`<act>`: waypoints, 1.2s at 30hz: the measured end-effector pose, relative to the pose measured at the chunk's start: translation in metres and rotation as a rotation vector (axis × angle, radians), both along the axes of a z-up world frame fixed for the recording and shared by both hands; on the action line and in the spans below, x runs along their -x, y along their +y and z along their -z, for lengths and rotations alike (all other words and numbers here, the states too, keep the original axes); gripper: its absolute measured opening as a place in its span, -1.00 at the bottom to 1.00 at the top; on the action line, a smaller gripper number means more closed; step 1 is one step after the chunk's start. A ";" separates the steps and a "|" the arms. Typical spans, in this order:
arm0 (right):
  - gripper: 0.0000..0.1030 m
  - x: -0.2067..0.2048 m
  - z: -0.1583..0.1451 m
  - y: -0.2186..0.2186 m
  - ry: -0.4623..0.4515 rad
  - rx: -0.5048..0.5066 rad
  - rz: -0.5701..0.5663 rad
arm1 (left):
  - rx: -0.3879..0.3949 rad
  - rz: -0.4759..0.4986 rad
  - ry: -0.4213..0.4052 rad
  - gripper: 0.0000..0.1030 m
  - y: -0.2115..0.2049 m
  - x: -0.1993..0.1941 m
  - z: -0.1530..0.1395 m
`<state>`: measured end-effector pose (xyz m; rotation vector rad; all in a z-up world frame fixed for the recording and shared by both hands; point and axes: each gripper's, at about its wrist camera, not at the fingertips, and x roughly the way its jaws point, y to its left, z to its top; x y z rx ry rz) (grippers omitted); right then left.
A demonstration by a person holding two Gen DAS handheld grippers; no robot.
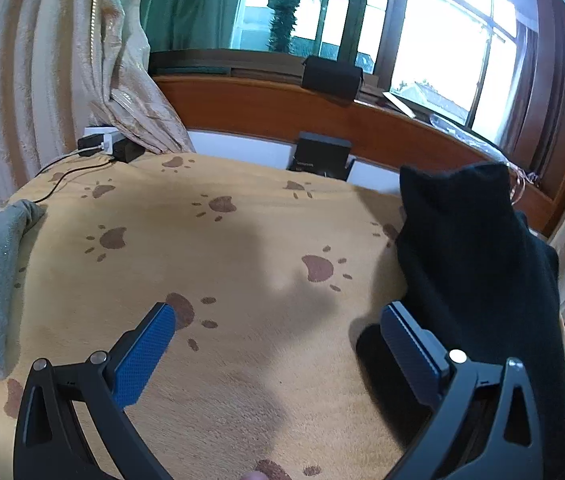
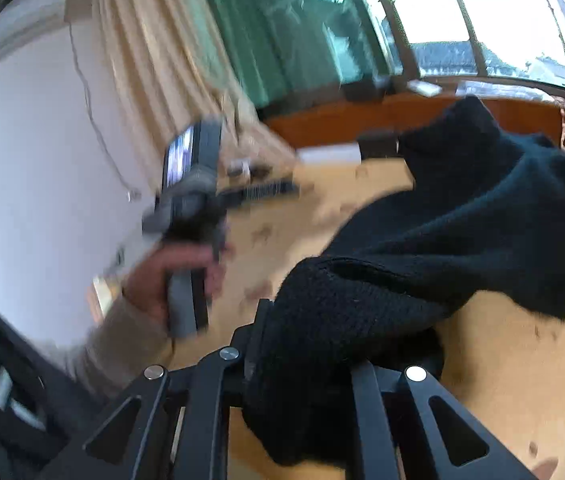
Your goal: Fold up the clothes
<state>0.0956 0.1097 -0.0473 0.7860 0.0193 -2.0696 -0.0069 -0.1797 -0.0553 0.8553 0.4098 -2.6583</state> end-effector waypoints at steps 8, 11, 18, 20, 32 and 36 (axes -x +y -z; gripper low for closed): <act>0.35 0.017 0.012 0.035 -0.030 -0.023 0.191 | -0.024 0.047 0.028 1.00 0.002 -0.001 -0.002; 0.36 0.026 0.008 0.057 -0.013 0.017 0.290 | -0.035 0.051 0.032 1.00 0.001 -0.001 -0.001; 0.41 0.100 -0.017 0.099 0.055 0.063 0.557 | -0.091 0.050 0.036 1.00 -0.005 -0.001 0.002; 0.41 0.140 -0.019 0.114 0.054 0.072 0.650 | -0.088 0.049 0.038 1.00 -0.005 -0.001 0.002; 0.37 0.312 0.009 0.123 0.008 -0.054 0.764 | -0.062 0.078 0.003 1.00 0.000 0.007 0.007; -0.65 0.305 0.018 0.109 -0.040 -0.027 0.665 | -0.041 0.105 0.004 1.00 0.006 0.009 0.007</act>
